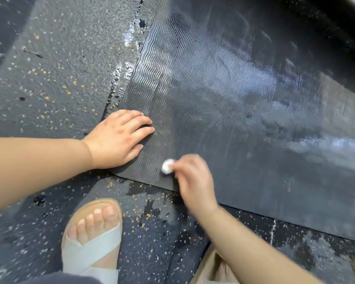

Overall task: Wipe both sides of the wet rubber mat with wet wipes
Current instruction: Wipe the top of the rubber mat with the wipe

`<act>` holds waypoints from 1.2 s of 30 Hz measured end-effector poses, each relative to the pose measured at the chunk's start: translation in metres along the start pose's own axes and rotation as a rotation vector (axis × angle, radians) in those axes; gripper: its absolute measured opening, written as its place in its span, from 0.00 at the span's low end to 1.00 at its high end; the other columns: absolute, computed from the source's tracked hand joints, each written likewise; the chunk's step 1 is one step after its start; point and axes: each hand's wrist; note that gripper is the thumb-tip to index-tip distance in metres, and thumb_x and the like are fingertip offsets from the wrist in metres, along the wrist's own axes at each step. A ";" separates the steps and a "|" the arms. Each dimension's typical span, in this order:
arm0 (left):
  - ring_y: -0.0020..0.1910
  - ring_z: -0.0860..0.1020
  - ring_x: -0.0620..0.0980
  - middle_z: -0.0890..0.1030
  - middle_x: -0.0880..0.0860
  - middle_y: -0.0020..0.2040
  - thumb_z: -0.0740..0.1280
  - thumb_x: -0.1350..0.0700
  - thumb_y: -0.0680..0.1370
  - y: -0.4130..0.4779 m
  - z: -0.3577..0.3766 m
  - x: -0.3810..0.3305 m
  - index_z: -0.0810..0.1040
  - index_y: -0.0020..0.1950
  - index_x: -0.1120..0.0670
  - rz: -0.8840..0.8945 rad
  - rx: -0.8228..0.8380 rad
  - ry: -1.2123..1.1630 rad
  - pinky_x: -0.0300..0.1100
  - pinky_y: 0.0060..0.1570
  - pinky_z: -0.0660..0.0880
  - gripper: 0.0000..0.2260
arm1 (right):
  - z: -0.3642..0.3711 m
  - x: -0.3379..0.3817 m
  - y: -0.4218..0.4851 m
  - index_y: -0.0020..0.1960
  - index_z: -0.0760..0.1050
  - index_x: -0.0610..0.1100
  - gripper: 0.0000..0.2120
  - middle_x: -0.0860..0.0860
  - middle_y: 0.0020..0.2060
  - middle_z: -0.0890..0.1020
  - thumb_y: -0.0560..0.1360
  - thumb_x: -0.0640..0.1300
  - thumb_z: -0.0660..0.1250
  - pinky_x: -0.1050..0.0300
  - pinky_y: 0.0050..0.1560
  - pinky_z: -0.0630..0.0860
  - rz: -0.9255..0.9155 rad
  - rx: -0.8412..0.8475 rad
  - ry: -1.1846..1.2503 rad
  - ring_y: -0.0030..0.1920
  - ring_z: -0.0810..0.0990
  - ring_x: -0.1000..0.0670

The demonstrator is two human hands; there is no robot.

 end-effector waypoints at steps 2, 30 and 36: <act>0.56 0.77 0.62 0.79 0.60 0.56 0.57 0.49 0.73 -0.005 -0.001 0.003 0.80 0.58 0.61 -0.031 -0.013 0.001 0.55 0.56 0.73 0.22 | -0.006 -0.002 0.055 0.44 0.82 0.39 0.08 0.42 0.40 0.79 0.71 0.31 0.65 0.53 0.49 0.73 0.105 -0.127 -0.013 0.44 0.78 0.41; 0.53 0.79 0.59 0.81 0.55 0.55 0.56 0.51 0.73 -0.029 -0.007 0.028 0.80 0.56 0.58 -0.225 -0.076 0.020 0.50 0.51 0.63 0.20 | 0.038 0.022 0.135 0.47 0.82 0.41 0.08 0.39 0.42 0.79 0.71 0.33 0.67 0.51 0.42 0.71 0.016 -0.150 -0.210 0.42 0.77 0.38; 0.48 0.79 0.60 0.81 0.57 0.49 0.55 0.55 0.72 -0.012 -0.010 0.039 0.79 0.57 0.59 -0.213 -0.118 -0.045 0.50 0.50 0.67 0.20 | 0.032 0.031 0.035 0.46 0.83 0.44 0.12 0.45 0.38 0.79 0.68 0.30 0.69 0.52 0.39 0.76 -0.302 0.274 -0.059 0.37 0.77 0.42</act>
Point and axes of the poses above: each hand's wrist, its own y-axis towards the middle knuckle, its own z-axis out of the palm, x = y × z
